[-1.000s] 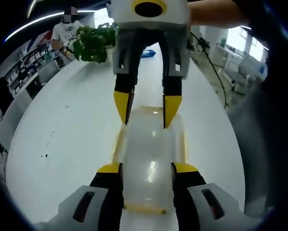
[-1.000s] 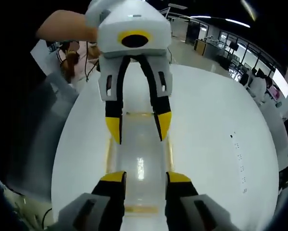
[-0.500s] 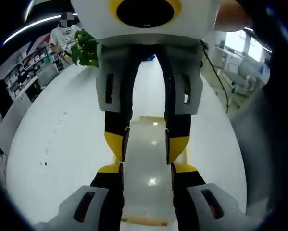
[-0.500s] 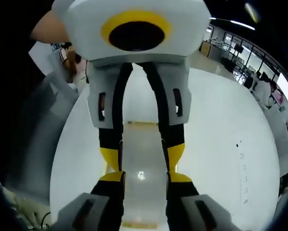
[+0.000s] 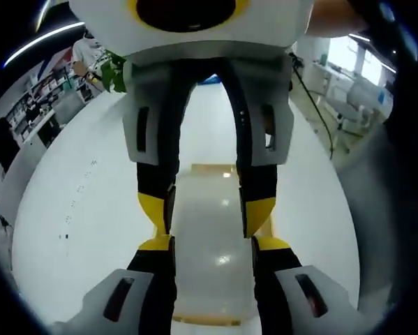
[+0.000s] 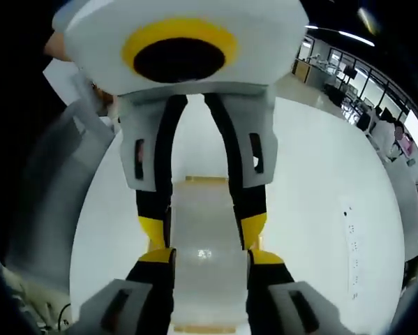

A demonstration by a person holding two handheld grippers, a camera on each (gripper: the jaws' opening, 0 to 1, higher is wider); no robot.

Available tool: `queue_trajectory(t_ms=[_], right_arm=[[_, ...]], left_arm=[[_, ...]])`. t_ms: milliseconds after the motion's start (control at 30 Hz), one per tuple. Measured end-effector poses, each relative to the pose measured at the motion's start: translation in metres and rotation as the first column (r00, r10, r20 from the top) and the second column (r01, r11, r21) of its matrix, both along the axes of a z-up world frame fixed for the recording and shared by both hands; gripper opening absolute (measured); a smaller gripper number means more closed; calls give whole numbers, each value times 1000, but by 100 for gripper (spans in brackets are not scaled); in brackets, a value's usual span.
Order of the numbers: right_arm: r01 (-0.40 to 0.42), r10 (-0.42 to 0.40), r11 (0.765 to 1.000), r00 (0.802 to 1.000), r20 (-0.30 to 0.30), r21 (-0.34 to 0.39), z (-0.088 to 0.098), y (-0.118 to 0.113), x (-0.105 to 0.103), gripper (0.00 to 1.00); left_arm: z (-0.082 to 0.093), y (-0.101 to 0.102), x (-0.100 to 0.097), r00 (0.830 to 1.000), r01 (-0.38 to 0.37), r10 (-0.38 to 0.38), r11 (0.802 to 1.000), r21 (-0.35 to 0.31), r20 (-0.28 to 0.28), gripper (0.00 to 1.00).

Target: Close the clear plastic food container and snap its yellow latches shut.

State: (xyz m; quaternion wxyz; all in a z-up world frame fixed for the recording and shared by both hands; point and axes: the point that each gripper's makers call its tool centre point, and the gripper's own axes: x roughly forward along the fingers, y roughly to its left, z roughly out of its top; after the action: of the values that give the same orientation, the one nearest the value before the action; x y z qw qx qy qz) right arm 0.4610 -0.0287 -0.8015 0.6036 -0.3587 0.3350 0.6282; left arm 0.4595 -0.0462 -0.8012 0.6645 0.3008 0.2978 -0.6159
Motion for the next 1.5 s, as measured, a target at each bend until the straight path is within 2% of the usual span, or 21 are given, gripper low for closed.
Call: queue_trajectory(t_ms=[133, 267, 333, 400, 533, 633, 767, 867, 933, 967, 1067, 1133, 1167, 1233, 1500], right_arm=[[-6, 6, 1000, 1000, 10, -1, 0, 0, 2, 47], [-6, 6, 1000, 1000, 12, 4, 4, 3, 7, 49], [-14, 14, 1000, 1000, 14, -8, 3, 3, 10, 51], [-23, 23, 999, 1000, 3, -29, 0, 1, 11, 51], [-42, 41, 997, 999, -9, -65, -6, -1, 16, 52], [-55, 52, 995, 998, -31, -87, -9, 0, 18, 55], [-68, 55, 989, 993, -106, -127, -14, -2, 15, 61], [-84, 62, 983, 988, -140, -163, -19, -4, 15, 61], [-97, 63, 979, 981, -183, -180, -21, -4, 13, 60], [-101, 65, 977, 980, -189, -186, -21, -3, 13, 60], [-92, 41, 973, 972, -233, -214, -24, -5, 14, 61], [-97, 41, 972, 968, -249, -216, -25, -5, 14, 61], [-94, 35, 971, 965, -258, -221, -26, -5, 13, 61], [-89, 24, 970, 960, -279, -225, -27, -5, 9, 61], [-90, 4, 962, 949, -315, -258, -29, -5, -4, 60]], left_arm=[[2, 0, -2, 1000, 5, -5, 1000, 3, 5, 40], [2, 0, -6, 1000, 2, -2, 1000, 9, 20, 41], [2, 0, -8, 1000, 3, -3, 1000, 7, 25, 42], [3, -1, -10, 1000, -11, 11, 1000, -6, 19, 47], [1, -1, -16, 998, -8, 8, 1000, 7, 62, 50], [-1, -1, -18, 995, -14, 12, 1000, 19, 96, 52], [-1, -5, -26, 990, -25, 21, 999, 26, 141, 57], [-7, 0, -21, 976, -41, 24, 996, 75, 217, 56], [-9, -1, -20, 975, -62, 45, 996, 68, 217, 54], [-9, 0, -15, 968, -96, 79, 993, 63, 237, 53], [-14, 2, -14, 968, -118, 96, 990, 80, 232, 52], [-20, 4, -20, 974, -87, 63, 991, 102, 216, 49], [-17, 4, -17, 969, -82, 58, 993, 91, 241, 50], [-17, 5, -18, 970, -84, 62, 993, 86, 233, 49], [-19, 5, -28, 966, -59, 36, 995, 82, 257, 49]])
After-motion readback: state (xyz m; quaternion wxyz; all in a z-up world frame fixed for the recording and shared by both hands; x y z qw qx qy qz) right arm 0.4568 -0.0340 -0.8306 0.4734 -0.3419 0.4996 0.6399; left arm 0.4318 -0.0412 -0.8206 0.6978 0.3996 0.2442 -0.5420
